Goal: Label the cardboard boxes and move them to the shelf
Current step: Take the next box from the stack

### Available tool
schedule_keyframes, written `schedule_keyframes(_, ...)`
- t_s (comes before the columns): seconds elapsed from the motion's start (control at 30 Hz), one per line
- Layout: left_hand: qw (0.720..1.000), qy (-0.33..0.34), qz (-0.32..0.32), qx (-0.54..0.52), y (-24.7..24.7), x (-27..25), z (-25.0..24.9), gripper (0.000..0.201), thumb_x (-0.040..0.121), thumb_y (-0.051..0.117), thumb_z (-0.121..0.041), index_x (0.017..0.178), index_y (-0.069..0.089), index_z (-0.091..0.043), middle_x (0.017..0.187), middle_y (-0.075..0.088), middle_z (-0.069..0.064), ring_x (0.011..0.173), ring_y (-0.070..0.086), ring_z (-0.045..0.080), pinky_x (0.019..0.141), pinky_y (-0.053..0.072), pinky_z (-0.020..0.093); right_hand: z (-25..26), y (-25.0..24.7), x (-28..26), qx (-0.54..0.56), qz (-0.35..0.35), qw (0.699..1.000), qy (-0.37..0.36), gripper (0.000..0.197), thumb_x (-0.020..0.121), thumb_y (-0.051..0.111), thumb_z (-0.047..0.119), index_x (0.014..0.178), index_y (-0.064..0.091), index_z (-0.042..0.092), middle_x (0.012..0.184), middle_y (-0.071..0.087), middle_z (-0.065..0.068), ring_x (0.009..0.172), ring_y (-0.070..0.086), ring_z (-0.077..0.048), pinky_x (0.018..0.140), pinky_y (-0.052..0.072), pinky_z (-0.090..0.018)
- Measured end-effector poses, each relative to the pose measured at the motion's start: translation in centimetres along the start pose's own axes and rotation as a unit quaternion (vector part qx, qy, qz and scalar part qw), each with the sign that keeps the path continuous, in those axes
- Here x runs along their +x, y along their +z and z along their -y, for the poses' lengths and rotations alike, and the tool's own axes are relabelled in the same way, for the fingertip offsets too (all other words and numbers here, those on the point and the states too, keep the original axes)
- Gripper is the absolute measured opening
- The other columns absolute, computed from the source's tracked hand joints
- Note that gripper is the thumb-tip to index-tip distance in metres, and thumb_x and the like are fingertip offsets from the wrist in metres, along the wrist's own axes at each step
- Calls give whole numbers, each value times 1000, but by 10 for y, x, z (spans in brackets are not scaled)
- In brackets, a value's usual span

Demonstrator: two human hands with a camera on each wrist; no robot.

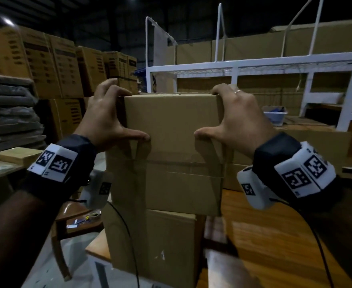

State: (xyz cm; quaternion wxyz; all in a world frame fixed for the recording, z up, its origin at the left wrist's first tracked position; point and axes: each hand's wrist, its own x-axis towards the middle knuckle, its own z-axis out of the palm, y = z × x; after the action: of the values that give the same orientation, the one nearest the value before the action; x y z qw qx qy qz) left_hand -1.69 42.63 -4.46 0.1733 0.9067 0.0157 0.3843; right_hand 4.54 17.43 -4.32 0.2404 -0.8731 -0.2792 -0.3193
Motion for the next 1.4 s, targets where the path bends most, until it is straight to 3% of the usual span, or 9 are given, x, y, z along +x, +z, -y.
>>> schedule_keyframes(0.1, 999, 21, 28, 17, -3, 5, 4, 102, 38, 72, -66, 129, 42, -29, 133, 45, 1, 123, 43, 25, 96, 45, 55, 3, -4, 4, -50, 32, 998, -16, 83, 64, 82, 46, 132, 40, 24, 139, 37, -8, 124, 40, -24, 98, 44, -40)
schedule_keyframes(0.2, 998, 25, 33, 47, -1, 7, 4, 104, 46, 83, -51, 137, 38, -32, 140, 39, 0, 130, 34, 28, 102, 38, 58, 10, -4, 7, -121, 72, 989, -47, 93, 65, 81, 48, 141, 32, 26, 150, 28, -8, 135, 28, -30, 104, 36, -49)
schedule_keyframes(0.37, 998, 39, 6, 49, 5, 3, 1, 104, 51, 88, -41, 140, 37, -27, 148, 31, -1, 139, 16, 26, 111, 23, 55, 15, -3, 11, -142, 77, 985, -55, 96, 65, 80, 51, 142, 31, 25, 140, 40, -5, 128, 33, -28, 101, 38, -47)
schedule_keyframes(0.47, 998, 44, 10, 39, 8, 1, -2, 105, 51, 89, -36, 141, 35, -25, 145, 34, 0, 135, 21, 22, 108, 29, 50, 15, -2, 10, -137, 78, 986, -48, 96, 65, 80, 51, 143, 29, 26, 141, 38, -5, 130, 31, -27, 102, 38, -47)
schedule_keyframes(0.57, 996, 48, 26, 74, 6, 6, -3, 106, 52, 87, -42, 142, 33, -29, 143, 36, 0, 131, 24, 24, 104, 31, 49, 14, 1, 7, -136, 66, 988, -24, 98, 62, 81, 52, 141, 29, 27, 141, 35, -7, 130, 31, -29, 100, 40, -48)
schedule_keyframes(0.7, 994, 44, 53, 82, 0, 12, 0, 104, 51, 87, -42, 140, 34, -31, 142, 35, -1, 131, 24, 25, 105, 30, 51, 13, 8, 3, -109, 44, 993, -1, 97, 58, 84, 53, 137, 32, 28, 137, 35, -6, 125, 37, -30, 95, 44, -47)
schedule_keyframes(0.93, 983, 49, 77, 158, 5, 13, -6, 119, 50, 90, -38, 145, 21, -32, 143, 26, 2, 129, 21, 27, 103, 33, 59, 15, 12, 1, -106, 41, 993, 12, 99, 58, 85, 50, 136, 29, 27, 140, 31, -8, 126, 40, -34, 96, 45, -48)
schedule_keyframes(1.2, 995, 68, 24, 71, 5, 8, 6, 107, 52, 89, -36, 142, 33, -25, 143, 33, 5, 131, 25, 27, 105, 31, 53, 14, 13, -3, -100, 42, 994, 22, 106, 55, 87, 47, 139, 24, 27, 145, 24, -8, 125, 42, -34, 96, 45, -48)
schedule_keyframes(1.4, 999, -7, -20, 27, 14, 1, 11, 106, 48, 90, -35, 138, 35, -33, 151, 17, 6, 140, 15, 31, 108, 28, 56, 16, 14, -3, -74, 33, 996, 34, 102, 58, 87, 44, 137, 25, 29, 148, 21, -9, 124, 45, -31, 95, 48, -47)
